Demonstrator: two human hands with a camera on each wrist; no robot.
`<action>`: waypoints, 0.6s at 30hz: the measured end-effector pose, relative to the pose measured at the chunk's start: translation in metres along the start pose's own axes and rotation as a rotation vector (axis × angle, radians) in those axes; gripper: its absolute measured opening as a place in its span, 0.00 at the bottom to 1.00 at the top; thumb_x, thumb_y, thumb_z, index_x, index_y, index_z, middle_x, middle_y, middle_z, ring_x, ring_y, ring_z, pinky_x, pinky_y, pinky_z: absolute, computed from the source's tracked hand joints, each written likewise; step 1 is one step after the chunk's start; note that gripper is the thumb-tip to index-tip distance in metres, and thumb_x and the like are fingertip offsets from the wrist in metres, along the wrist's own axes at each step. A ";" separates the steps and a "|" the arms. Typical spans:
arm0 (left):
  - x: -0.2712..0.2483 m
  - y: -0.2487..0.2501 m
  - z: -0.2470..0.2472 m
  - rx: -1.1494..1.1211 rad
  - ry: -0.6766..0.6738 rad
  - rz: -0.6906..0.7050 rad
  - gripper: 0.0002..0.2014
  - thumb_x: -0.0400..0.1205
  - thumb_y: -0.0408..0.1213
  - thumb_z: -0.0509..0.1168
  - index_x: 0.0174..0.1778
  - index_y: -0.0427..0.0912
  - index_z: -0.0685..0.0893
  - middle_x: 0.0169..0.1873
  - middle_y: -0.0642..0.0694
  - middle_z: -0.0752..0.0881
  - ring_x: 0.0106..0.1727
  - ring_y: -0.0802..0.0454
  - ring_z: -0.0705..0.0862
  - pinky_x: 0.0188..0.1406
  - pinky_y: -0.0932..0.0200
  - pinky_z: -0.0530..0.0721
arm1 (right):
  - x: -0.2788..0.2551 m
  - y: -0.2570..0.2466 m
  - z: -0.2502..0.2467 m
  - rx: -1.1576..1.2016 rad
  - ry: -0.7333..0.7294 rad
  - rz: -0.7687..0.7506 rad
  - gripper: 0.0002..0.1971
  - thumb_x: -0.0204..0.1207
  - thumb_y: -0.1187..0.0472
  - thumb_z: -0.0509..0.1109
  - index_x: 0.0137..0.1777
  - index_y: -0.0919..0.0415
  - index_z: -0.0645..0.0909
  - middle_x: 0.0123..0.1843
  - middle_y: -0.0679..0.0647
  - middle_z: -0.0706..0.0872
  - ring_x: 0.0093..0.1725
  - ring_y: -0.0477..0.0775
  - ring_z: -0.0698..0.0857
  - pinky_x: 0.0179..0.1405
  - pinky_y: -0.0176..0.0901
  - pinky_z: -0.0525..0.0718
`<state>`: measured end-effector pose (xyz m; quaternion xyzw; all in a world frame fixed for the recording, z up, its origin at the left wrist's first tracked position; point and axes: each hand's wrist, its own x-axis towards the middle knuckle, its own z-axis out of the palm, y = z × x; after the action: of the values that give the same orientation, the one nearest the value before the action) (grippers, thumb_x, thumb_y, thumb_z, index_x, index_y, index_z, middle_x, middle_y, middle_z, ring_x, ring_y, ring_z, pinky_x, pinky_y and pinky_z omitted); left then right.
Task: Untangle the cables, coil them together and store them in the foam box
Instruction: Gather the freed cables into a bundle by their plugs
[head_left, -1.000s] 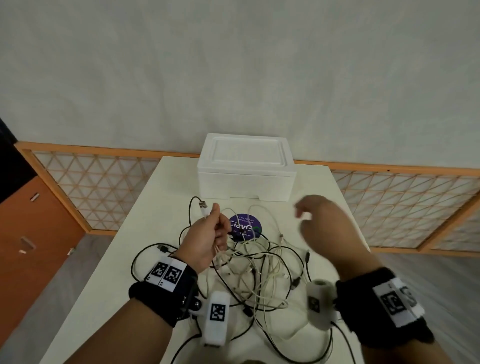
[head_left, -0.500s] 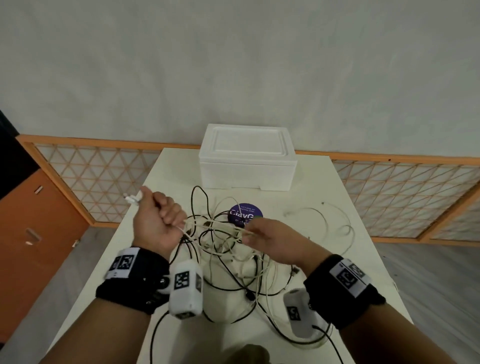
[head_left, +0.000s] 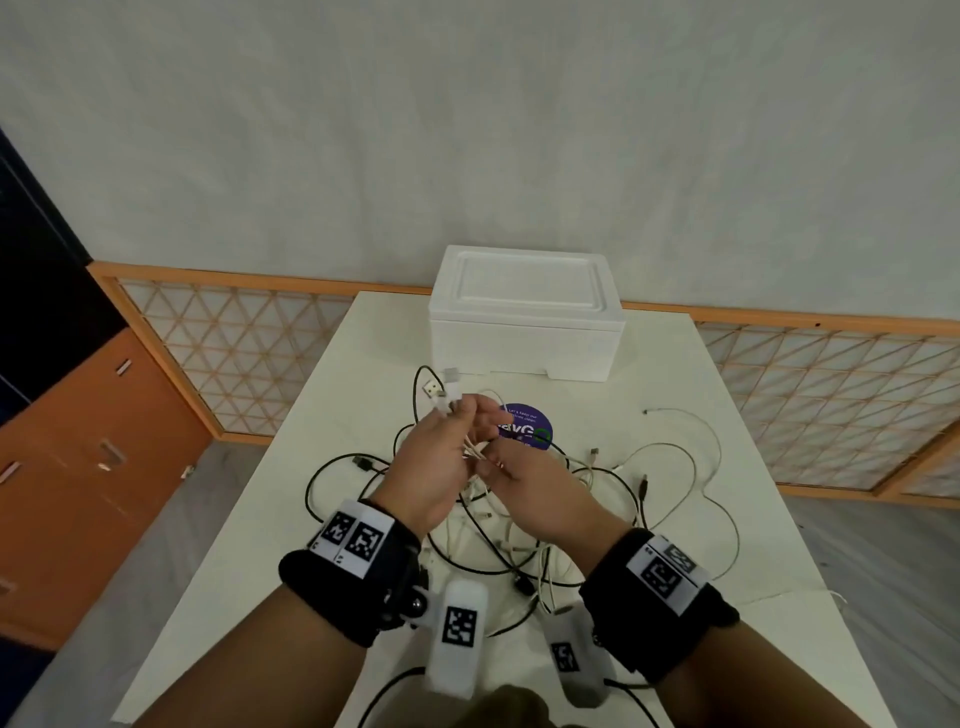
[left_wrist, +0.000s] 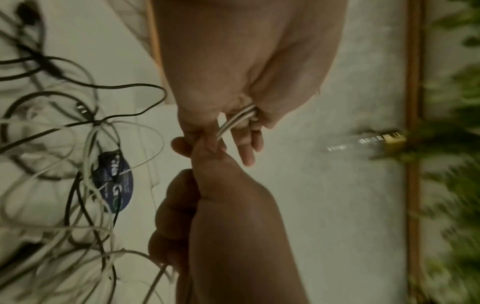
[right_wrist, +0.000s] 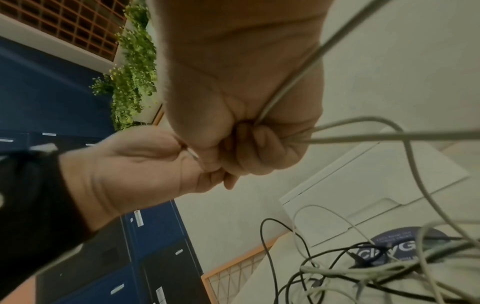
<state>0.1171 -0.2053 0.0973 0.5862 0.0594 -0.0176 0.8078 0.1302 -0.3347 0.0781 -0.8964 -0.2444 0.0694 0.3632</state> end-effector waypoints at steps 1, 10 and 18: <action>-0.002 -0.001 0.002 0.220 0.016 0.067 0.17 0.89 0.42 0.53 0.43 0.45 0.85 0.46 0.49 0.90 0.51 0.54 0.85 0.48 0.59 0.78 | -0.001 0.000 0.002 -0.035 0.002 0.007 0.10 0.84 0.54 0.57 0.52 0.59 0.75 0.43 0.53 0.83 0.48 0.58 0.83 0.43 0.45 0.75; 0.000 0.000 0.007 0.055 -0.104 -0.054 0.25 0.83 0.52 0.59 0.20 0.45 0.78 0.44 0.44 0.93 0.42 0.54 0.85 0.40 0.60 0.80 | -0.016 -0.011 0.001 -0.085 -0.102 -0.019 0.16 0.86 0.50 0.53 0.55 0.60 0.77 0.42 0.55 0.84 0.46 0.59 0.81 0.43 0.45 0.72; -0.001 0.007 -0.068 -0.683 0.268 -0.011 0.26 0.85 0.53 0.57 0.21 0.48 0.65 0.15 0.54 0.64 0.15 0.58 0.61 0.19 0.67 0.67 | -0.037 0.053 -0.066 -0.161 -0.081 0.080 0.18 0.82 0.44 0.59 0.35 0.54 0.74 0.31 0.49 0.77 0.34 0.47 0.77 0.41 0.49 0.76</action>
<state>0.1120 -0.1384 0.0828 0.2796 0.1703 0.0759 0.9418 0.1385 -0.4264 0.0877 -0.9282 -0.2277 0.1002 0.2766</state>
